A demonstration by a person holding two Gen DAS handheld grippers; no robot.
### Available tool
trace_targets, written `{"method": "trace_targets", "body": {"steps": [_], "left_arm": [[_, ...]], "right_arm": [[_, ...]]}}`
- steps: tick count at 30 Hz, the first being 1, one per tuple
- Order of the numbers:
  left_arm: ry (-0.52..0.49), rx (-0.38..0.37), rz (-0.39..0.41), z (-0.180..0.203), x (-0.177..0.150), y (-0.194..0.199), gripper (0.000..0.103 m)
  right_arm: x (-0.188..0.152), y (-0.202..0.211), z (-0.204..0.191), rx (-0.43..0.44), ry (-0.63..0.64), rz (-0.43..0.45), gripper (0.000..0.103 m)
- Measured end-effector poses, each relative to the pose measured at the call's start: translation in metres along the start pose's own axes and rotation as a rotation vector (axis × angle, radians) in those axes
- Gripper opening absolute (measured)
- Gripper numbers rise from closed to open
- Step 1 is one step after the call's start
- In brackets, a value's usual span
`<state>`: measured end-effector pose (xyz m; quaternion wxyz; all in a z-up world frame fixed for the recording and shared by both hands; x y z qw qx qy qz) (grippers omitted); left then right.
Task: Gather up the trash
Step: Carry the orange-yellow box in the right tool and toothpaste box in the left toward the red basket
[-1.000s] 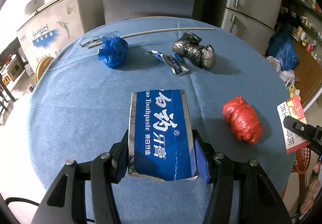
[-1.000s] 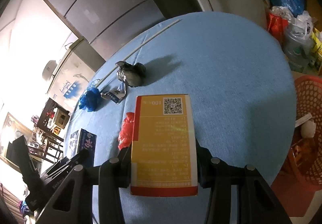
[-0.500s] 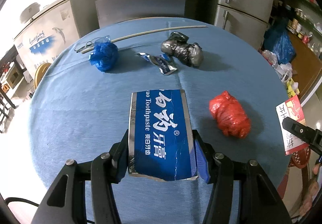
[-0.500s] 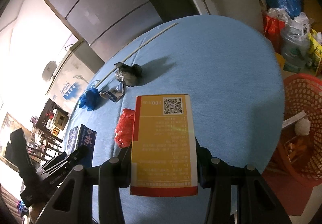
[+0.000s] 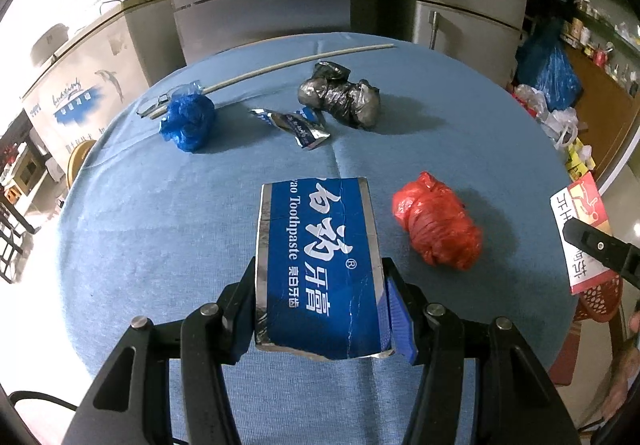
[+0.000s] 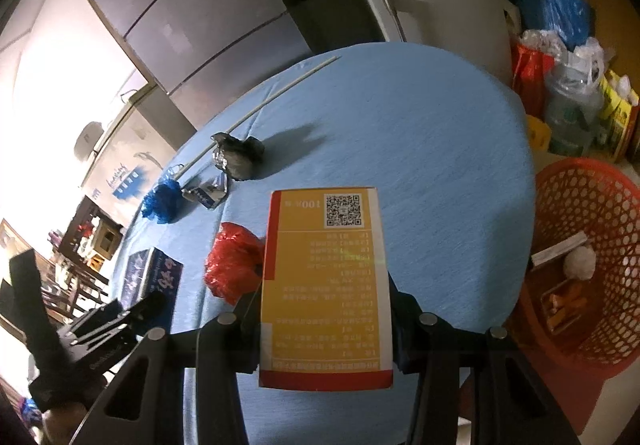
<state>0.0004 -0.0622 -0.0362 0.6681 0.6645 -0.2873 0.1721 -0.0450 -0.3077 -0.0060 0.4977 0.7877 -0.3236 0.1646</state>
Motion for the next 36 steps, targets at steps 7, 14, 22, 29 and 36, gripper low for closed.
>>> {"method": "trace_targets", "body": {"steps": [7,14,22,29,36], "left_arm": [[-0.019,0.001,0.013,0.006,-0.002,0.006,0.058],[-0.039,-0.009,0.033,0.012,-0.001,0.014,0.058],[-0.066,-0.008,0.045,0.019,0.0,0.022,0.058],[-0.104,-0.005,0.063,0.028,0.003,0.03,0.058],[-0.116,-0.009,0.075,0.034,0.008,0.034,0.058]], "right_arm": [[0.0,0.004,-0.003,-0.062,0.076,0.009,0.049],[0.002,0.012,0.0,-0.094,0.092,0.021,0.049],[0.006,0.023,0.002,-0.117,0.106,0.039,0.049],[0.009,0.03,0.005,-0.125,0.099,0.057,0.049],[0.014,0.041,0.017,-0.143,0.083,0.077,0.049]]}}
Point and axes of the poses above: each gripper's, at about its wrist camera, not at the fingertips, and y roughly against the way its jaws point, z to its right, x to its top, the point moved 6 cm from there along -y, roughly the way its jaws point, and after that the axes turned 1 degree about -y, right-handed, at the moved point
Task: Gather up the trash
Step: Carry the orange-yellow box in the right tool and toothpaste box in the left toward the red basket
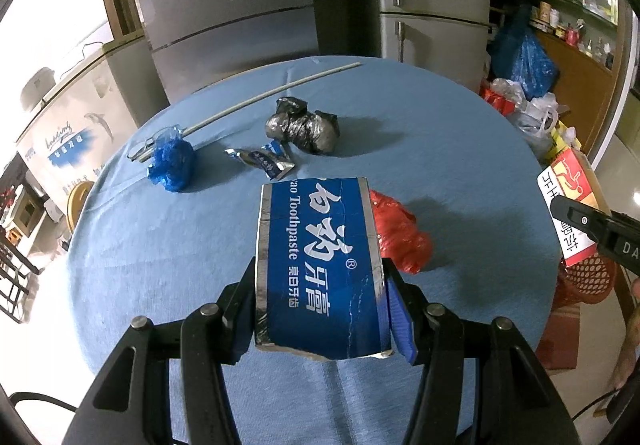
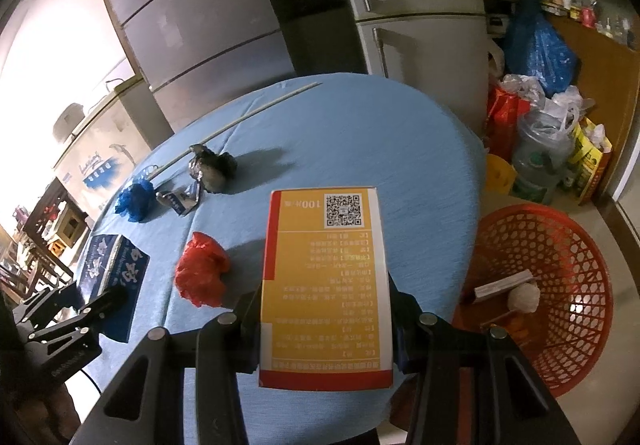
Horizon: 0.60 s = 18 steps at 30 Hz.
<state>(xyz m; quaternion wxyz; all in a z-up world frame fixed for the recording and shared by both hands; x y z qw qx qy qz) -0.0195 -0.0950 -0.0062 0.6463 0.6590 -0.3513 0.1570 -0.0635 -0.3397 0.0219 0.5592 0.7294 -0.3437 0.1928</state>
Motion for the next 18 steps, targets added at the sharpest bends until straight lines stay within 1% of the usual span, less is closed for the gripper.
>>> {"method": "trace_targets", "body": {"steps": [8,14,18], "left_arm": [[-0.025,-0.019,0.015,0.012,0.01,0.003,0.058],[-0.04,-0.046,0.029,0.023,0.02,0.004,0.057],[-0.061,-0.058,0.052,0.032,0.029,0.011,0.057]], "right_arm": [[0.01,0.014,0.026,-0.049,-0.04,0.034,0.049],[0.017,0.029,0.056,-0.108,-0.083,0.062,0.049],[0.021,0.044,0.078,-0.149,-0.118,0.091,0.049]]}}
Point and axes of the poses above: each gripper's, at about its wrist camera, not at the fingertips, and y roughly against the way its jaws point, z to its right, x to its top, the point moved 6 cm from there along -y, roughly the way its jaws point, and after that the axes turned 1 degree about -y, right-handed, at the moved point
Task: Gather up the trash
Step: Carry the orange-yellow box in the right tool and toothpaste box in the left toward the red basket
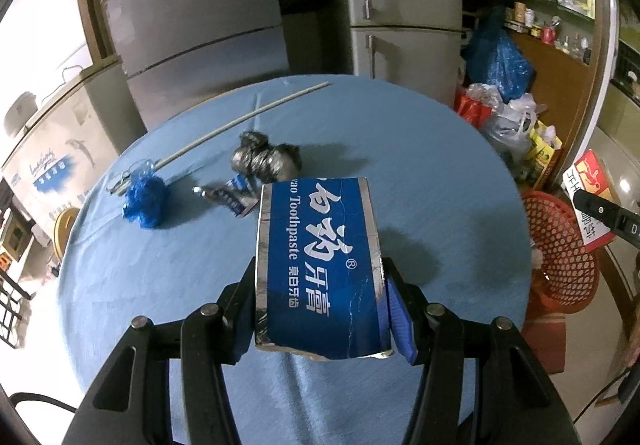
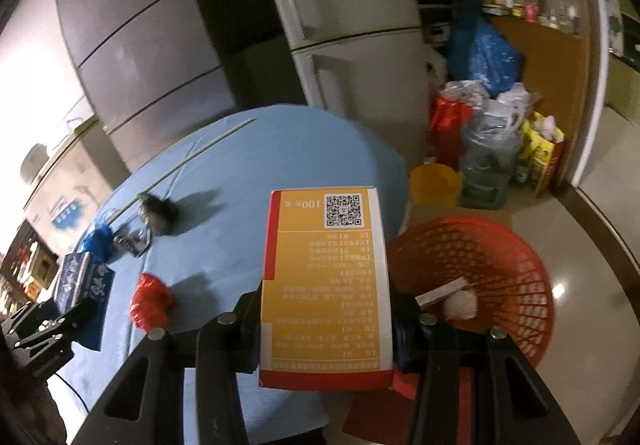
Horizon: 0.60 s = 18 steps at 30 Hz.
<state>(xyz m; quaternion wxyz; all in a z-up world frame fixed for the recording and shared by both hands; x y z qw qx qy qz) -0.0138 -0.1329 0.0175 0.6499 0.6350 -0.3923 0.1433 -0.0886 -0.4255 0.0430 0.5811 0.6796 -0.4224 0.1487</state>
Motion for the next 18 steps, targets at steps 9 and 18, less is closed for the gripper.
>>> {"method": "trace_targets", "body": {"steps": [9,18], "left_arm": [[-0.021,-0.02,0.017,0.015,0.009,0.009,0.057],[-0.048,-0.101,0.022,0.052,0.026,0.005,0.057]], "right_arm": [[0.006,0.018,0.037,-0.057,-0.053,0.027,0.049],[-0.005,0.02,0.046,-0.061,-0.067,0.023,0.049]]}}
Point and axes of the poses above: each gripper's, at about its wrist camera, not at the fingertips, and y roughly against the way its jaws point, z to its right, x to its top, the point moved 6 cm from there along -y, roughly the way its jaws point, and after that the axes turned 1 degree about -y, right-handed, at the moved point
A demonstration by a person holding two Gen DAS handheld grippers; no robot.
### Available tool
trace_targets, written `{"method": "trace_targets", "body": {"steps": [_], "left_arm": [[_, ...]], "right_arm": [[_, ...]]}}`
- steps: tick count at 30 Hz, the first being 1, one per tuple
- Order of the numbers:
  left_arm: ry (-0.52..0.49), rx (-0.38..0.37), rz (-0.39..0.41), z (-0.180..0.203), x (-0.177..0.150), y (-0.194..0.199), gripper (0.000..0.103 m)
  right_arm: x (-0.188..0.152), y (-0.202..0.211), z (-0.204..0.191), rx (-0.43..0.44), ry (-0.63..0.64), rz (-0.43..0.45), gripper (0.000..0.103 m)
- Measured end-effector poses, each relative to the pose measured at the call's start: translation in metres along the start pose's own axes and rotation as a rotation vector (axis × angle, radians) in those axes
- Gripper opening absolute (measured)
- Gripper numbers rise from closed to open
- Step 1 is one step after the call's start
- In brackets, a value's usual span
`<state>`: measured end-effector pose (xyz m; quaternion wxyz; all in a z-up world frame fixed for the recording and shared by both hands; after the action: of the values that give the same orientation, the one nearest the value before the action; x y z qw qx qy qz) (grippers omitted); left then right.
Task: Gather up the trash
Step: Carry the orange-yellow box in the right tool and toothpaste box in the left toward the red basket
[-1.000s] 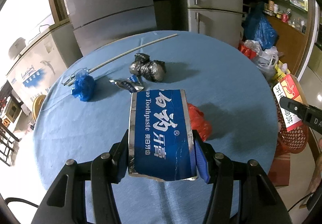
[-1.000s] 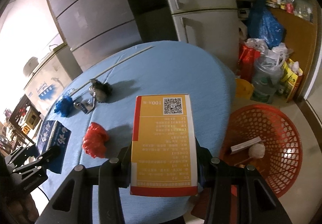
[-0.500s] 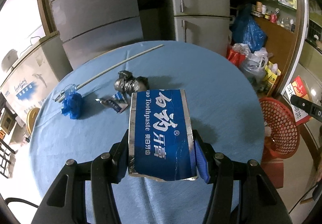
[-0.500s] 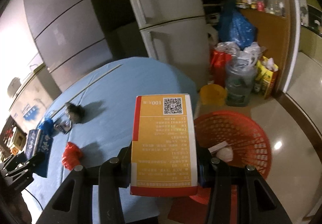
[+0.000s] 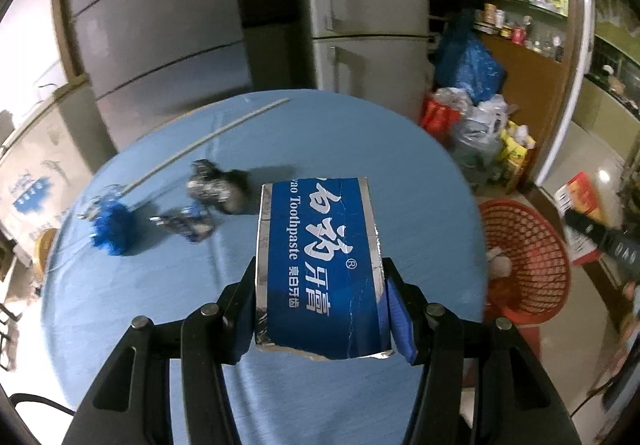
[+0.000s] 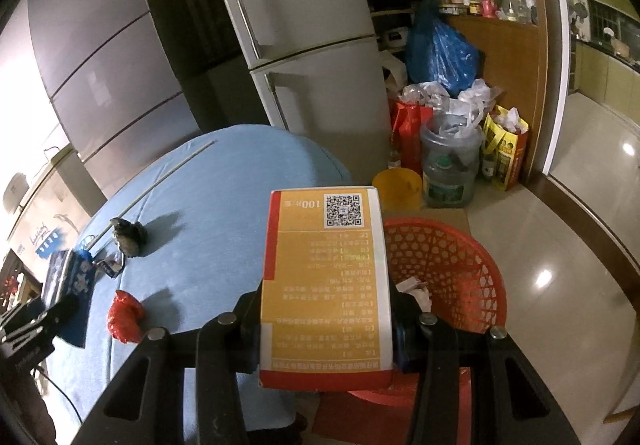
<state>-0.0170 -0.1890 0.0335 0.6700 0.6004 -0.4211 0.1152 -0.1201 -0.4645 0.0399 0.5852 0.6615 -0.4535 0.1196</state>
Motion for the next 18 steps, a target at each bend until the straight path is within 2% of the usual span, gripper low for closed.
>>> {"method": "trace_targets", "body": {"steps": [9,18], "left_arm": [[-0.104,-0.093,-0.013,0.069,0.022,-0.023,0.057],[-0.183,-0.161,-0.047,0.129,0.031,-0.045,0.057]], "right_arm": [[-0.024,-0.014,0.039,-0.031,-0.069,-0.05,0.049],[-0.021,-0.022,0.092,-0.081,-0.147,-0.058,0.049]]}}
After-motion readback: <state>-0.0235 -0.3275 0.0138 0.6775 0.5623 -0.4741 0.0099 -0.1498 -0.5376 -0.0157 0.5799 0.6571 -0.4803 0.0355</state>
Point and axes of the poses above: each gripper's, at about its wrist camera, not at the fingertips, and y roughly against the way its jaws point, z to its right, x to its top, the point moved 6 cm from there along -y, roughly the way its jaws point, and after that the axes turned 1 degree about -y, right-handed, at the moved point
